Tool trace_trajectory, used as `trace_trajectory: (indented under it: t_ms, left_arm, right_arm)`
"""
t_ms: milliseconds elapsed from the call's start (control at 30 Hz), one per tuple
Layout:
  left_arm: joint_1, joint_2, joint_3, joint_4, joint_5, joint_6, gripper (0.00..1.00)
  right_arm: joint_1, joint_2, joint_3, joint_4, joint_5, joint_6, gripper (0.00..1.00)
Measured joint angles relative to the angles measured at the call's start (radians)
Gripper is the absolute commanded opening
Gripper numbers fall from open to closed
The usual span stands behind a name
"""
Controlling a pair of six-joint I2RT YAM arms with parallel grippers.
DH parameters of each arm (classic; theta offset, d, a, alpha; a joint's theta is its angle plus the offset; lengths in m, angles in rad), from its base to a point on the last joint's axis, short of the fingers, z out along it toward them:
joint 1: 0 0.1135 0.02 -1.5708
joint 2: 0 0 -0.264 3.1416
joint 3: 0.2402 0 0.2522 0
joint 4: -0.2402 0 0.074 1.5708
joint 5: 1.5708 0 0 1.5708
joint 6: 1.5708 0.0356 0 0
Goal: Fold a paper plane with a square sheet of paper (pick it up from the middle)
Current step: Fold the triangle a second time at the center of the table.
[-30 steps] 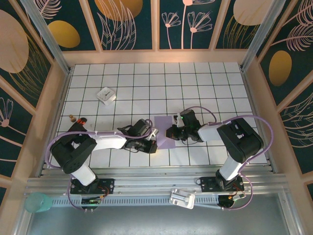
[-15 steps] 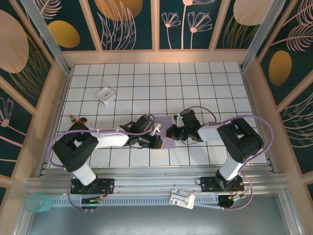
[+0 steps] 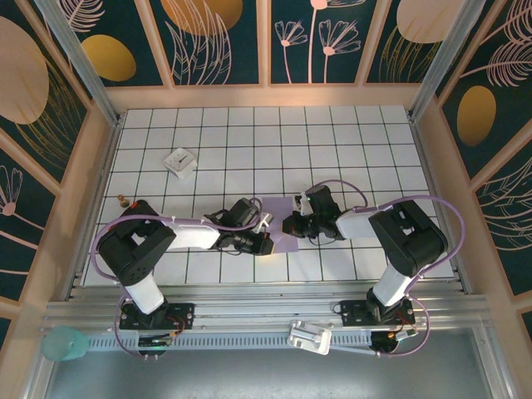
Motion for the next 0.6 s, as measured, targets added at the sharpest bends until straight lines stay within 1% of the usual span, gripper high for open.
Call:
trace_trajectory:
  t_ms: [300,500,600]
  left_arm:
    - [0.020,0.000,-0.039,0.069,0.036,-0.047,0.00]
    - [0.027,0.000,-0.050,0.087,0.051,-0.088,0.00]
    - [0.028,0.000,-0.051,0.084,0.055,-0.102,0.00]
  right_arm:
    - [0.000,0.000,0.010,-0.018,0.000,-0.003,0.01]
    - [0.000,-0.002,0.039,-0.069,0.005,-0.021,0.11]
    - [-0.001,-0.027,0.045,-0.089,0.013,-0.027,0.15]
